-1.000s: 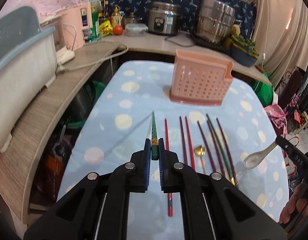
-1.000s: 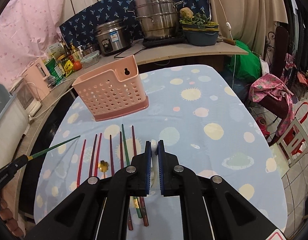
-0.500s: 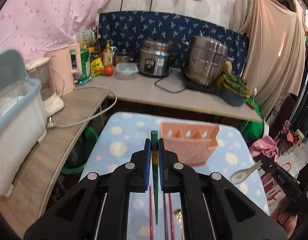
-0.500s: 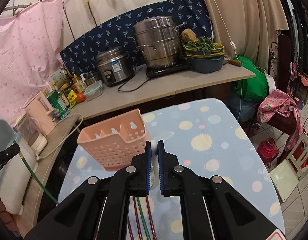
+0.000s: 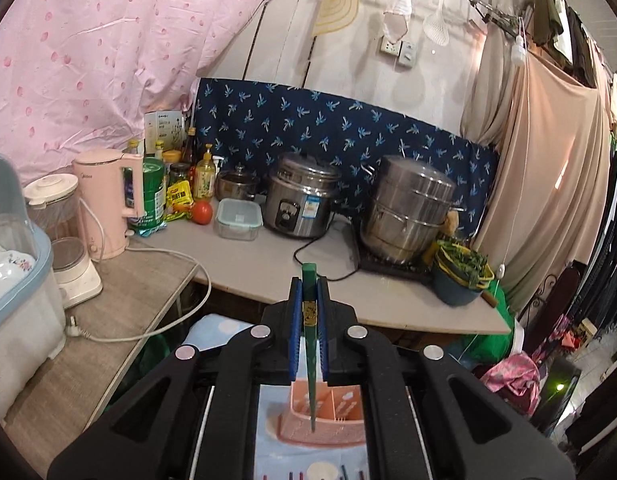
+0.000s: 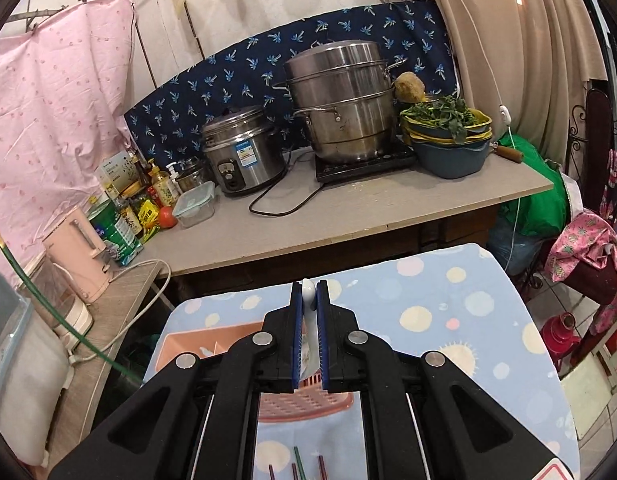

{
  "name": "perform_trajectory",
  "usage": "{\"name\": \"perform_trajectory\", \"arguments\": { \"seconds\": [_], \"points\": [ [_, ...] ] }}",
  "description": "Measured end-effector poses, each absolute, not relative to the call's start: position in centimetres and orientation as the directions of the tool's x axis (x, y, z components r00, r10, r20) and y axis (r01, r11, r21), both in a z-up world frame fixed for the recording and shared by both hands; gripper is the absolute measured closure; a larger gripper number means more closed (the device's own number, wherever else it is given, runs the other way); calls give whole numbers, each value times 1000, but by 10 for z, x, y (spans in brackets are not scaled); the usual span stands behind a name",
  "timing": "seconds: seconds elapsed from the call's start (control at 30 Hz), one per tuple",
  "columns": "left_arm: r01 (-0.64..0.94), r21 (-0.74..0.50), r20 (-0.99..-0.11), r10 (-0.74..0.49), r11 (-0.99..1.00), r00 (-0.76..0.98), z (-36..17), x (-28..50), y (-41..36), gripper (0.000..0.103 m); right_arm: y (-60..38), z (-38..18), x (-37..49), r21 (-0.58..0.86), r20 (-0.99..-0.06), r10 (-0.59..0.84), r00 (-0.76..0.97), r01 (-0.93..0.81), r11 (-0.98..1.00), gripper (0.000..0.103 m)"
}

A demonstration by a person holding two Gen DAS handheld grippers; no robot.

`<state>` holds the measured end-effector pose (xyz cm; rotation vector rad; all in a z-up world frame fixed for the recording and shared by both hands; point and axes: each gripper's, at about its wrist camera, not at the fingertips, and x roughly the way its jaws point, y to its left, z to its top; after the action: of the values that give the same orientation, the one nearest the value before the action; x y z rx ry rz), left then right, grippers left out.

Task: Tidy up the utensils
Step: 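Lift both utensils, carry them into the pink holder and open both tools, then move both open tools back down to the row of chopsticks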

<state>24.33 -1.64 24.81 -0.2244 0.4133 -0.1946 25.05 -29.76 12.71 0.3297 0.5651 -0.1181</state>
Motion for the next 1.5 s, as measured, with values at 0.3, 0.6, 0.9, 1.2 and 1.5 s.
{"name": "perform_trajectory", "arguments": {
  "seconds": [0.3, 0.6, 0.9, 1.2, 1.5],
  "points": [
    [145, -234, -375, -227, 961, 899, 243, 261, -30, 96, -295, 100, 280, 267, -594, 4, 805, 192, 944, 96],
    [110, -238, -464, -212, 965, 860, 203, 269, -32, 89, -296, 87, 271, 274, -607, 6, 795, 202, 940, 79],
    [92, -201, -481, -180, 975, 858, 194, 237, -25, 64, -290, 100, 220, 280, -586, 25, 810, 174, 944, 68],
    [60, -152, -597, -140, 987, 790, 130, 184, -7, 58, -280, 69, 138, 252, -652, 42, 757, 164, 954, 67],
    [30, -126, -744, -115, 992, 658, 41, 132, 9, 58, -262, 14, 64, 192, -737, 23, 676, 176, 965, 67]
  ]
}}
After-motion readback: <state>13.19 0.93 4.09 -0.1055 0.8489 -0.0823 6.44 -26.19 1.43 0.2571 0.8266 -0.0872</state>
